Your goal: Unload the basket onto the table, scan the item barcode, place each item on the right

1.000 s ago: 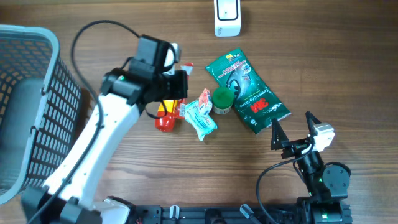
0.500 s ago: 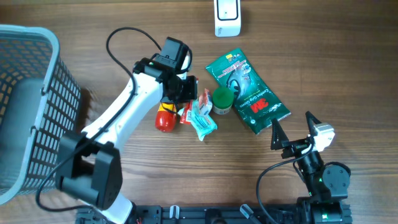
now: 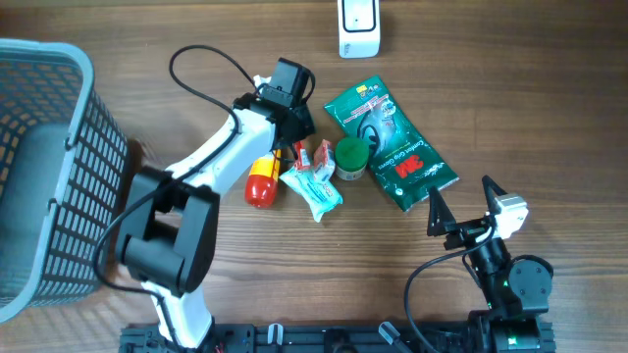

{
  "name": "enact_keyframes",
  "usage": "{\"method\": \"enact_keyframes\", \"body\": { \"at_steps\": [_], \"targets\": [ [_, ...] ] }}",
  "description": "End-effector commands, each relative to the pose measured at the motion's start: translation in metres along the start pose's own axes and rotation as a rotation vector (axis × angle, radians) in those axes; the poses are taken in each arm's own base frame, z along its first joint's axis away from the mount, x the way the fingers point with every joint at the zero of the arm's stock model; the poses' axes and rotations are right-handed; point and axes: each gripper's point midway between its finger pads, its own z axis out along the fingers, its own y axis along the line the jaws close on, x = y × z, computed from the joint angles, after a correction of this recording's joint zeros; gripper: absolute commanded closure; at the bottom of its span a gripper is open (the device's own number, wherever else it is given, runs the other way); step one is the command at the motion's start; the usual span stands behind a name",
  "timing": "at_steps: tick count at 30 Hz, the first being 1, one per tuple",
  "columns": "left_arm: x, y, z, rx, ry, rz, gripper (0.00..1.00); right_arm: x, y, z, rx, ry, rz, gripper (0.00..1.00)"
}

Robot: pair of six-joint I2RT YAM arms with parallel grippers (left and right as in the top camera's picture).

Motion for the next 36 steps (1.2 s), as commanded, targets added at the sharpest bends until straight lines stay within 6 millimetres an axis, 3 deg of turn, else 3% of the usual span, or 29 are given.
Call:
{"method": "enact_keyframes", "body": {
  "at_steps": [1, 3, 5, 6, 9, 13, 18, 20, 25, 28, 32, 36],
  "targets": [
    [0.016, 0.02, 0.027, -0.093, 0.054, -0.014, 0.87, -0.001, 0.0, 0.0, 0.001, -0.004, 0.005, 0.0],
    [0.024, 0.026, 0.031, -0.12, 0.084, -0.01, 0.54, -0.001, 0.0, 0.0, 0.001, -0.004, 0.005, 0.0],
    [0.025, 0.027, 0.029, -0.123, 0.087, -0.01, 0.1, -0.001, 0.0, 0.0, 0.001, -0.004, 0.005, 0.0],
    [0.024, 0.026, 0.027, -0.12, 0.084, -0.01, 0.0, -0.001, 0.0, 0.0, 0.001, -0.004, 0.005, 0.0],
    [0.017, 0.018, 0.011, -0.086, 0.06, -0.011, 0.0, -0.001, 0.0, 0.0, 0.001, -0.004, 0.005, 0.0],
    [0.0, 0.003, -0.034, -0.014, -0.013, -0.013, 0.0, -0.001, 0.0, 0.0, 0.001, -0.004, 0.005, 0.0],
    [-0.017, -0.009, -0.108, 0.084, -0.129, 0.073, 0.0, -0.001, 0.0, 0.0, 0.001, -0.004, 0.005, 0.0],
    [-0.022, -0.008, -0.148, 0.115, -0.196, 0.125, 0.0, -0.001, 0.0, 0.0, 0.001, -0.004, 0.005, 0.0],
    [-0.015, 0.041, -0.22, -0.012, -0.307, 0.121, 0.0, -0.001, 0.0, 0.0, 0.001, -0.004, 0.005, 0.0],
    [0.005, 0.07, -0.257, -0.073, -0.342, 0.133, 0.0, -0.001, 0.0, 0.0, 0.001, -0.004, 0.005, 0.0],
    [0.037, 0.084, -0.308, -0.007, -0.408, 0.147, 0.0, -0.001, 0.0, 0.0, 0.001, -0.004, 0.005, 0.0],
    [0.069, 0.114, -0.321, -0.035, -0.357, 0.133, 0.0, -0.001, 0.0, 0.0, 0.001, -0.004, 0.005, 0.0]
  ]
}}
